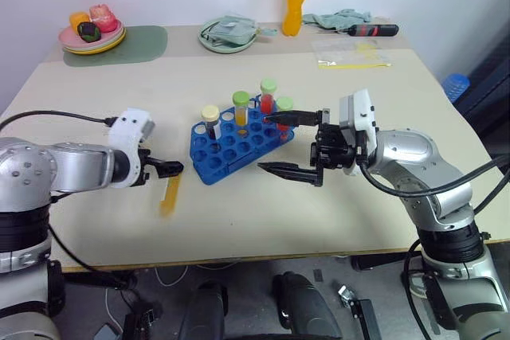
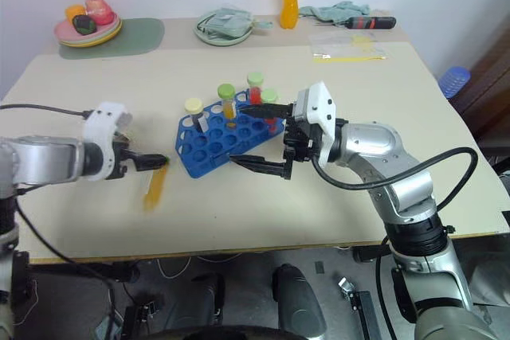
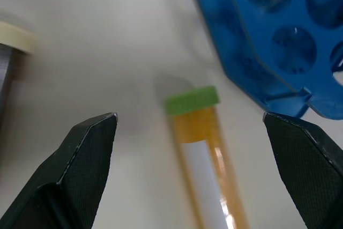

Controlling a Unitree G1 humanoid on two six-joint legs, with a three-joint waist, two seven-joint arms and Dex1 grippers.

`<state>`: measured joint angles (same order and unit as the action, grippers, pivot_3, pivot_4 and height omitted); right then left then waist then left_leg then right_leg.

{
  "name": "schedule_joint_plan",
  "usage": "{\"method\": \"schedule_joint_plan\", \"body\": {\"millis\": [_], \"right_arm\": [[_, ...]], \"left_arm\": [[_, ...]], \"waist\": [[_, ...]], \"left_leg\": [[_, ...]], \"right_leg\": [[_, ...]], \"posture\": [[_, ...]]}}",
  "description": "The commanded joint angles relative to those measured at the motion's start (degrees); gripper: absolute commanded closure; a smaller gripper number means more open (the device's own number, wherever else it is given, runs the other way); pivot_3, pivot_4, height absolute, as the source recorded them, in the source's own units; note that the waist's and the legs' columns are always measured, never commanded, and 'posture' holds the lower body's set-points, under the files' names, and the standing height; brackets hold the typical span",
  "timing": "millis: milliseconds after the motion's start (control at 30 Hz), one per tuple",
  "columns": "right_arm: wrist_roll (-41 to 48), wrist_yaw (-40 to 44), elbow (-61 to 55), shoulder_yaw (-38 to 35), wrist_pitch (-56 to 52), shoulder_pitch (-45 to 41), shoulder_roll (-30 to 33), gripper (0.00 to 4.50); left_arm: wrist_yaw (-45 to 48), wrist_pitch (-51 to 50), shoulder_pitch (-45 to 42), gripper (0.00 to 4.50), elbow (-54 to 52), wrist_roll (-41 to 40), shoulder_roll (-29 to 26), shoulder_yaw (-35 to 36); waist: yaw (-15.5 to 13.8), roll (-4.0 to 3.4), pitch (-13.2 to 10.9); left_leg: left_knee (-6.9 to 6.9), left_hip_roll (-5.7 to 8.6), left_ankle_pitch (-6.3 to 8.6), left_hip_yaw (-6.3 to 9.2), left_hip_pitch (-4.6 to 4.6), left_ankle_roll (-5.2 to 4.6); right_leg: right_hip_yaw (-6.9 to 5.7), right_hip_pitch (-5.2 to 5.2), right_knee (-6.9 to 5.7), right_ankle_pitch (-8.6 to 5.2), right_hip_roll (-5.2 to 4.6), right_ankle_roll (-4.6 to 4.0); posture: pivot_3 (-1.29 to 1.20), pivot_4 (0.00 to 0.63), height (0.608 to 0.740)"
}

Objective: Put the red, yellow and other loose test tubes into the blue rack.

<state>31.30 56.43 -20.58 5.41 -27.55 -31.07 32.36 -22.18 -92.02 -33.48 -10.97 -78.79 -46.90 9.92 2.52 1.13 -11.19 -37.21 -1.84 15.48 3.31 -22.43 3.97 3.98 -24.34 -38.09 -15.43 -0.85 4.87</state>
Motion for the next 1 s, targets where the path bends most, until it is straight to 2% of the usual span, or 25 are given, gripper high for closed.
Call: {"method": "schedule_joint_plan", "body": {"millis": [33, 233, 400, 533, 633, 800, 833, 933, 1000], "right_arm": [[0.7, -0.7, -2.9, 0.3, 0.0, 0.3, -0.6, 0.09], [0.6, -1.6, -4.2, 1.0, -0.1, 2.2, -1.0, 0.09], [0.6, -2.2, -5.1, 1.6, -0.2, 3.0, -1.5, 0.09], [0.5, -2.8, -5.8, 2.4, -0.2, 3.5, -2.1, 0.09], [0.3, -3.0, -6.1, 2.9, -0.1, 3.8, -2.3, 0.0], [0.3, -3.4, -6.4, 3.2, -0.2, 3.9, -2.3, 0.0], [0.3, -3.5, -6.5, 3.2, -0.2, 3.9, -2.3, 0.0], [0.5, -3.6, -6.6, 3.1, -0.5, 3.8, -2.1, 0.0], [0.7, -3.7, -6.8, 2.7, -0.8, 4.0, -1.8, 0.0]], "left_arm": [[-15.2, 1.6, 0.3, 0.0, -0.3, -10.9, 0.1, -2.3], [-38.5, 18.6, 2.5, 0.0, -1.7, -32.7, -6.9, -15.2], [-45.3, 26.5, 3.2, 0.0, -2.6, -34.2, -5.6, -18.4], [-49.0, 29.6, 3.3, 0.0, -2.8, -34.2, -2.5, -19.8], [-51.3, 31.0, 2.8, 0.76, -2.3, -34.2, -1.1, -20.2], [-53.5, 31.6, 2.0, 3.37, -1.1, -34.2, 0.4, -20.6], [-53.8, 31.6, 1.8, 3.7, -1.1, -34.2, 0.1, -20.7], [-54.0, 31.7, 0.9, 3.73, -1.8, -33.8, -2.8, -20.1], [-48.2, 31.7, -0.4, 3.73, -5.4, -22.5, -6.1, -17.2]], "waist": [[-0.1, 0.01, 0.0], [-0.3, 0.01, 0.0], [-0.8, 0.01, 0.0], [-1.5, 0.01, 0.0], [-1.7, 0.02, 0.0], [-1.7, 0.02, 0.0], [-1.7, 0.02, 0.0], [-1.7, 0.02, 0.0], [-1.6, 0.02, 0.0]], "left_leg": [[0.0, 0.0, 0.0, 0.03, -0.01, 0.0], [-0.02, 0.01, -0.02, 0.14, 0.0, 0.06], [-0.01, 0.11, -0.14, -0.03, -0.02, 0.26], [-0.01, 0.1, -0.16, -0.04, -0.01, 0.3], [-0.02, 0.11, -0.17, -0.05, -0.03, 0.32], [-0.02, 0.12, -0.18, -0.06, -0.03, 0.33], [-0.02, 0.12, -0.18, -0.06, -0.02, 0.33], [-0.02, 0.11, -0.18, -0.06, -0.02, 0.33], [-0.02, 0.11, -0.18, -0.05, -0.03, 0.33]], "right_leg": [[0.0, 0.0, 0.0, 0.0, -0.02, 0.0], [0.02, -0.01, -0.02, 0.0, -0.08, 0.0], [0.0, 0.0, 0.0, 0.01, -0.13, 0.0], [0.0, 0.0, 0.0, 0.0, -0.07, 0.0], [0.0, 0.0, 0.01, 0.0, -0.08, 0.0], [-0.01, 0.0, 0.01, 0.0, -0.08, 0.0], [-0.01, 0.0, 0.01, 0.0, -0.08, 0.0], [-0.01, 0.0, 0.01, 0.0, -0.07, 0.0], [-0.01, 0.0, 0.01, 0.0, -0.05, 0.0]], "posture": [[0.0, 0.15, 0.74], [0.0, 0.15, 0.74], [0.0, 0.15, 0.74], [0.0, 0.15, 0.74], [0.0, 0.15, 0.74], [0.0, 0.15, 0.74], [0.0, 0.15, 0.74], [0.0, 0.15, 0.74], [0.0, 0.15, 0.74]]}}
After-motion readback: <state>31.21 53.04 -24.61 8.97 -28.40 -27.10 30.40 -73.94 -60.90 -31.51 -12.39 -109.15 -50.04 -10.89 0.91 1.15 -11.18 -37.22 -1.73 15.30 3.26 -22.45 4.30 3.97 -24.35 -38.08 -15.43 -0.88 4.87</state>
